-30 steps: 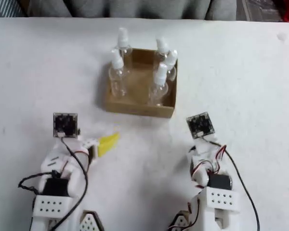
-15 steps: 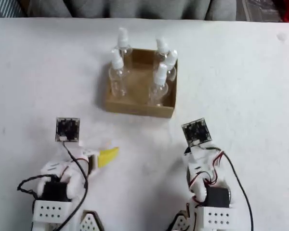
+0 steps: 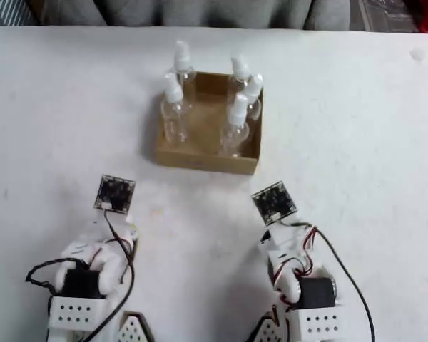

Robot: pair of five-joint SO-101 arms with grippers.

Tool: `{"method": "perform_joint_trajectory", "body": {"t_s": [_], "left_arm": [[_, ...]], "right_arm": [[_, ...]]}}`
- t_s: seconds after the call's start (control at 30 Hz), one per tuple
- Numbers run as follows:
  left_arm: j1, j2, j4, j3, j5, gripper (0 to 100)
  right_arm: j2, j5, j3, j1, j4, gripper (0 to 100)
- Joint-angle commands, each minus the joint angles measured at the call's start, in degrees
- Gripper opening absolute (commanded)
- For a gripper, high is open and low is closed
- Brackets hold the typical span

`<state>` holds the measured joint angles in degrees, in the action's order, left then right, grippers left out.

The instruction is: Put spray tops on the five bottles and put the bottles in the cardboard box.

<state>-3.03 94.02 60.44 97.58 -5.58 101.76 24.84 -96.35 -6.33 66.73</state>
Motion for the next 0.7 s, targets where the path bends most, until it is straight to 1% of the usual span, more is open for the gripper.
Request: {"method": "perform_joint_trajectory", "body": {"t_s": [0.0,0.13,0.67], "left_arm": [[-0.7,1.2,0.9,-0.3,1.8,10],[-0.7,1.2,0.9,-0.3,2.6,10],[-1.5,1.3,0.9,-0.3,2.5,10]], "right_arm": [[1.4,-0.7,-0.5,-0.7,2.0,1.9],[1.4,-1.0,-0.5,-1.0,5.9,2.1],[1.4,-1.0,-0.5,-0.9,5.9,2.1]]}}
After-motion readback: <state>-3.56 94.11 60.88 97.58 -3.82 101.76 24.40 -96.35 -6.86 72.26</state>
